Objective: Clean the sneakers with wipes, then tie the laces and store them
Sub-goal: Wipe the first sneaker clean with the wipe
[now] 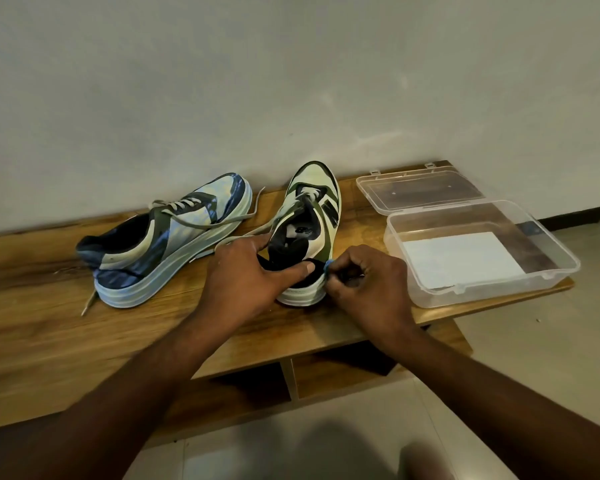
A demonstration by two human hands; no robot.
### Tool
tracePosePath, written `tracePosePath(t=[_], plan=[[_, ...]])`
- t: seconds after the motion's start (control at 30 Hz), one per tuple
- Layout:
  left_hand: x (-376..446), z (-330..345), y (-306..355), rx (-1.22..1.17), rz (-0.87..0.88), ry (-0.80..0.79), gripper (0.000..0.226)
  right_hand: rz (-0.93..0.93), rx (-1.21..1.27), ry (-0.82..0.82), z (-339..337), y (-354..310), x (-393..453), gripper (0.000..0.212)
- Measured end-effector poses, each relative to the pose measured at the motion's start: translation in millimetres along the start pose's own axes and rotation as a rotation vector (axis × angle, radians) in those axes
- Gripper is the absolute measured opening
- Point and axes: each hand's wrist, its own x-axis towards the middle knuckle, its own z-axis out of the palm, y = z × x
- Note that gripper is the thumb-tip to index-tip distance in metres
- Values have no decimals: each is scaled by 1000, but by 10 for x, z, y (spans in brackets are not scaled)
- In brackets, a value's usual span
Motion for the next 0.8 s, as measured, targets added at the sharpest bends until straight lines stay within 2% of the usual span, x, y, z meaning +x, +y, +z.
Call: tracePosePath(t=[0.07, 0.17, 0.23, 0.37, 0.57, 0.7, 0.8], plan=[[9, -16, -33, -41, -23, -29, 55, 63, 95, 35, -19, -19, 55, 18], [49, -60, -130, -141, -71, -92, 55, -65, 153, 7, -12, -156, 50, 18], [73, -90, -187, -229, -122, -127, 50, -163, 130, -25, 8, -235, 28, 19], [77, -120, -244, -253, -130, -149, 36, -279, 18, -32, 71, -236, 57, 22], [18, -257, -313, -245, -120, -165, 40, -275, -109, -44, 132, -221, -43, 40], [-73, -355, -336, -208, -49, -184, 36, -317, -43, 34, 159, -252, -6, 28], [-131, -457, -398, -237, -71, -237, 41, -380, -38, 29, 206, -342, -22, 25]])
